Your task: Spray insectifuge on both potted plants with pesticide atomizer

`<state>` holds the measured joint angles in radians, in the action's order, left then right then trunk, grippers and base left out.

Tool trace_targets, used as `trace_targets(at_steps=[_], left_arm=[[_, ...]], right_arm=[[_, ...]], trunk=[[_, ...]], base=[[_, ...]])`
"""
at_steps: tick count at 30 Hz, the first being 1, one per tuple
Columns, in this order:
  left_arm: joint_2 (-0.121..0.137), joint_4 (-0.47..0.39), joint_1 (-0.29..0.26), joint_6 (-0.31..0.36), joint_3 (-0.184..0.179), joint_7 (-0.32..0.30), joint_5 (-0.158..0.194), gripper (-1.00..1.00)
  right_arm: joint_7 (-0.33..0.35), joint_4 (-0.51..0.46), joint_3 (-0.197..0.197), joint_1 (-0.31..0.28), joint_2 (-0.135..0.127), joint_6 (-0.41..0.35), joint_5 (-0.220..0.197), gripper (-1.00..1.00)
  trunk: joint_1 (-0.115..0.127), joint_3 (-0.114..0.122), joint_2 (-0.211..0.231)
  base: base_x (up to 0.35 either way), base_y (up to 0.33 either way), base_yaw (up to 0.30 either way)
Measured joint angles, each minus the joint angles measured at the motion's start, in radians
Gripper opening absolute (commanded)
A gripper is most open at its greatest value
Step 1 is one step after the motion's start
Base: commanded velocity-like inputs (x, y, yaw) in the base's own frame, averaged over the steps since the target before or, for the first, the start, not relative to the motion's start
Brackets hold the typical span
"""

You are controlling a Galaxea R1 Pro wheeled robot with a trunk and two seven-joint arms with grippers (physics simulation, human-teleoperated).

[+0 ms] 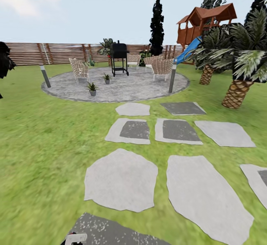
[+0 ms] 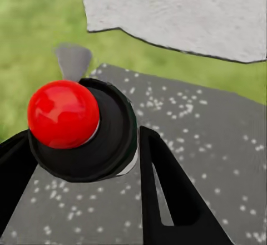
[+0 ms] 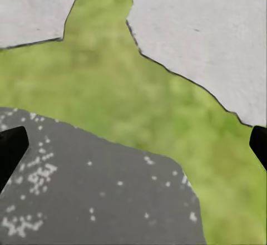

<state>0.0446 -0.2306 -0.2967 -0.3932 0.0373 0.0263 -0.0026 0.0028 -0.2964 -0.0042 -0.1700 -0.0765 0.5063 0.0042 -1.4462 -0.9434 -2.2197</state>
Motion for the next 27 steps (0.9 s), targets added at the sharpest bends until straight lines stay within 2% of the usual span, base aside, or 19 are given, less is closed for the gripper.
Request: trace_targets(at_steps=[21,27], left_arm=[[0.0,0.0,0.001,-0.001,0.0,0.0,0.0,-1.0],[0.0,0.0,0.001,-0.001,0.0,0.0,0.0,-1.0]], right_arm=[[0.0,0.0,0.0,0.0,0.0,0.0,0.0,1.0],[0.0,0.0,0.0,0.0,0.0,0.0,0.0,1.0]], trunk=[[0.0,0.0,0.0],[0.0,0.0,0.0]], base=[[0.339,0.0,0.276],[0.34,0.0,0.098]])
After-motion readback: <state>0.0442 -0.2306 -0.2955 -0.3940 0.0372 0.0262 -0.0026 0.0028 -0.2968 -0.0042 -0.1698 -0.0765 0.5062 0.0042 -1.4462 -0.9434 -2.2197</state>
